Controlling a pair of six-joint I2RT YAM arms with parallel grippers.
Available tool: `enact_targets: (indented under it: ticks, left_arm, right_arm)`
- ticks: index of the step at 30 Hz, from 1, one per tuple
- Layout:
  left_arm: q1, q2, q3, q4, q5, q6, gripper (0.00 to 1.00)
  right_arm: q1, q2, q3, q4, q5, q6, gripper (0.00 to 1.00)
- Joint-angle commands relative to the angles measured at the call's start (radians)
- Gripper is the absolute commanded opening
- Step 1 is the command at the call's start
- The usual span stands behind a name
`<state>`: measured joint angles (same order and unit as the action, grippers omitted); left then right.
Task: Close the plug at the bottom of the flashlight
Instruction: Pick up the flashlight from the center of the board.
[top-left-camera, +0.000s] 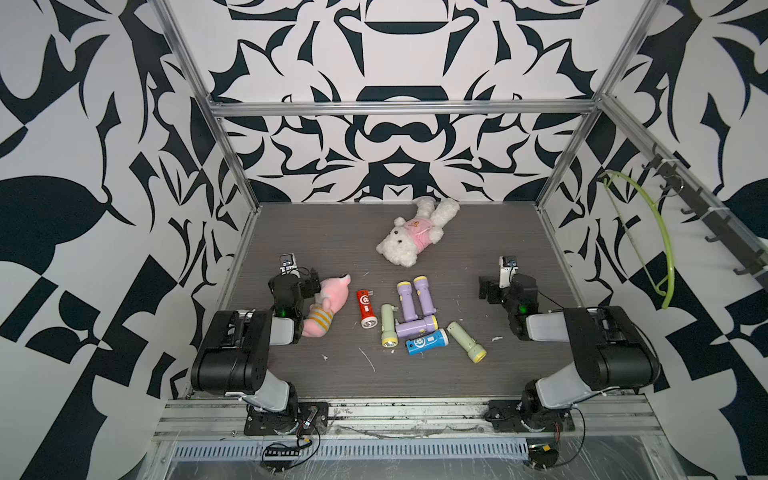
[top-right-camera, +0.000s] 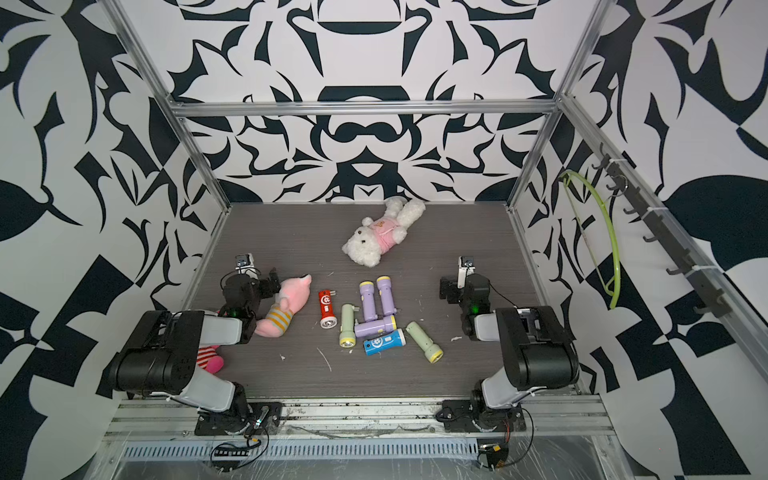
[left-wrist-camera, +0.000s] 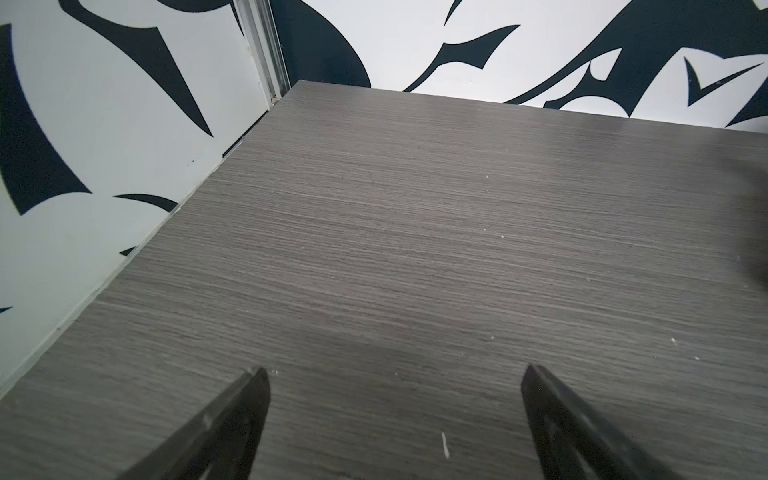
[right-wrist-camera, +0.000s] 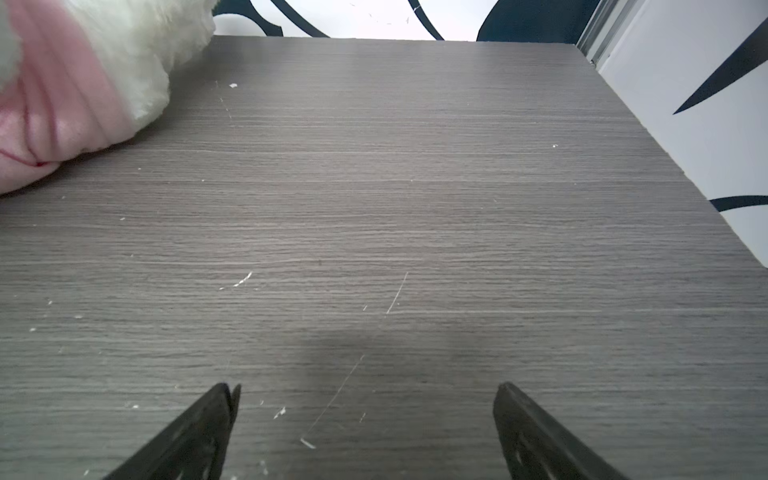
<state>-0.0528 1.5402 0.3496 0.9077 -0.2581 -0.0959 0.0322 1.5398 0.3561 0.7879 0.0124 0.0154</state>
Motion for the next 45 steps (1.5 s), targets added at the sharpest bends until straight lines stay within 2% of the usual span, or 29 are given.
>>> enact_targets:
  ticks: [1, 23, 25, 28, 33, 35, 37, 38, 39, 40, 42, 43, 45]
  left_arm:
    - [-0.004, 0.005, 0.018, -0.001, -0.005, 0.016, 0.99]
    - [-0.004, 0.000, 0.010, 0.014, -0.003, 0.019, 0.99]
    - [-0.008, -0.041, 0.013, -0.014, 0.005, 0.023, 0.99]
    - [-0.020, -0.183, 0.051, -0.206, -0.031, 0.025, 0.99]
    - [-0.028, -0.423, 0.094, -0.398, -0.054, 0.007, 0.99]
    - [-0.035, -0.495, 0.124, -0.481, -0.070, 0.004, 0.99]
    - [-0.046, -0.553, 0.167, -0.582, -0.119, -0.022, 0.99]
    - [-0.050, -0.575, 0.191, -0.630, -0.153, -0.053, 0.99]
    - [-0.050, -0.592, 0.228, -0.694, -0.187, -0.091, 0.99]
    - [-0.051, -0.603, 0.272, -0.770, -0.222, -0.138, 0.99]
    - [-0.051, -0.609, 0.368, -0.923, -0.318, -0.271, 0.99]
    - [-0.051, -0.608, 0.421, -1.000, -0.356, -0.333, 0.99]
    - [-0.051, -0.608, 0.486, -1.060, -0.349, -0.382, 0.99]
  right_arm:
    - [-0.003, -0.003, 0.024, 0.042, 0.012, 0.007, 1.00]
    - [-0.002, -0.004, 0.023, 0.042, 0.013, 0.008, 1.00]
    - [-0.002, -0.004, 0.021, 0.044, 0.013, 0.008, 1.00]
    - [-0.003, -0.006, 0.021, 0.044, 0.013, 0.006, 1.00]
    - [0.002, -0.017, 0.028, 0.027, 0.023, 0.005, 1.00]
    - [0.020, -0.070, 0.135, -0.192, 0.097, 0.004, 1.00]
    - [0.036, -0.073, 0.308, -0.468, 0.133, -0.005, 1.00]
    - [0.063, -0.066, 0.391, -0.566, 0.208, -0.025, 1.00]
    - [0.113, -0.063, 0.459, -0.642, 0.339, -0.052, 1.00]
    - [0.178, -0.068, 0.503, -0.685, 0.462, -0.077, 1.00]
    - [0.271, -0.089, 0.581, -0.752, 0.634, -0.083, 1.00]
    - [0.308, -0.098, 0.624, -0.797, 0.697, -0.064, 1.00]
    - [0.356, -0.113, 0.695, -0.888, 0.781, 0.017, 1.00]
